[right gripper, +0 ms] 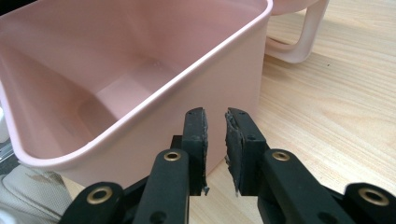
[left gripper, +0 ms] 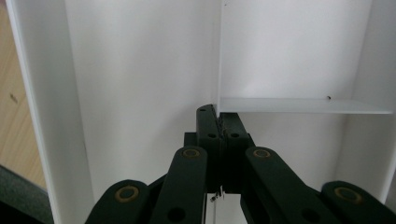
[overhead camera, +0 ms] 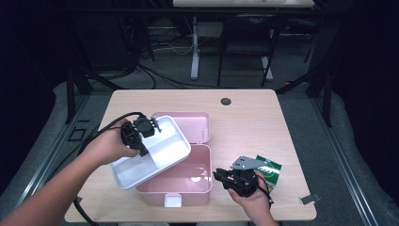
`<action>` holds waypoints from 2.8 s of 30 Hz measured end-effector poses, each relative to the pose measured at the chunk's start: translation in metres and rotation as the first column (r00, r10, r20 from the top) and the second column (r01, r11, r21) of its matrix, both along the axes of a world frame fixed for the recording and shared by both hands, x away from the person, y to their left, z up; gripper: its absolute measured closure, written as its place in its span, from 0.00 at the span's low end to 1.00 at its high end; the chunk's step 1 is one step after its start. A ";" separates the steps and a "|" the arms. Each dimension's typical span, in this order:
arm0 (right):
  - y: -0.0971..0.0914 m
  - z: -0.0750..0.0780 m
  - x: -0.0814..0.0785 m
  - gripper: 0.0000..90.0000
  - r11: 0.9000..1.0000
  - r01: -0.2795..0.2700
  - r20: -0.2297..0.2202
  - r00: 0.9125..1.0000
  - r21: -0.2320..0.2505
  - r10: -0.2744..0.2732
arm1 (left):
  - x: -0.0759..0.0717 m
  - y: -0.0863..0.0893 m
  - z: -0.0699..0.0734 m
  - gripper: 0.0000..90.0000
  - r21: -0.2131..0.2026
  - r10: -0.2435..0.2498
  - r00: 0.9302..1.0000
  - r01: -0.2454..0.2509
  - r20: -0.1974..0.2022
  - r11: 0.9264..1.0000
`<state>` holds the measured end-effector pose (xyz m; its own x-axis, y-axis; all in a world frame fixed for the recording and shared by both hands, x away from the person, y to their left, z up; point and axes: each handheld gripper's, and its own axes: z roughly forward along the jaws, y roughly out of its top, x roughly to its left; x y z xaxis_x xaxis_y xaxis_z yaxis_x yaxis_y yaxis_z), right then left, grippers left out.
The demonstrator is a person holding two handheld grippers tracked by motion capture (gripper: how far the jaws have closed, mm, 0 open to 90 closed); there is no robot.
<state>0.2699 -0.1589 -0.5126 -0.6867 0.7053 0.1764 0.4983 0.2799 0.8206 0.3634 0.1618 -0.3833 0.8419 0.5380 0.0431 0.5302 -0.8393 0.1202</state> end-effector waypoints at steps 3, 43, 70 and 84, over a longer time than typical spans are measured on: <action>0.000 0.000 0.000 0.86 1.000 -0.001 0.000 1.000 -0.001 0.001 | 0.002 0.017 -0.001 0.99 0.000 0.053 0.999 -0.053 0.001 0.999; 0.001 0.001 0.000 0.85 1.000 -0.001 -0.004 1.000 -0.007 0.001 | 0.013 0.133 -0.078 0.99 0.029 0.336 0.934 -0.335 -0.118 0.942; 0.001 0.005 -0.001 0.76 0.998 -0.007 0.039 0.999 -0.055 0.010 | 0.020 0.131 -0.156 0.99 0.026 0.379 0.917 -0.379 -0.121 0.925; -0.002 0.023 0.010 0.56 0.985 -0.033 0.017 0.999 -0.172 0.036 | 0.004 0.138 -0.143 0.64 0.006 0.365 0.926 -0.367 -0.090 0.930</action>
<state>0.2799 -0.1612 -0.4894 -0.7133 0.6997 0.0405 0.4695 0.4342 0.7688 0.3674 0.2999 -0.5262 0.5864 0.8094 -0.0301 0.8092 -0.5837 0.0671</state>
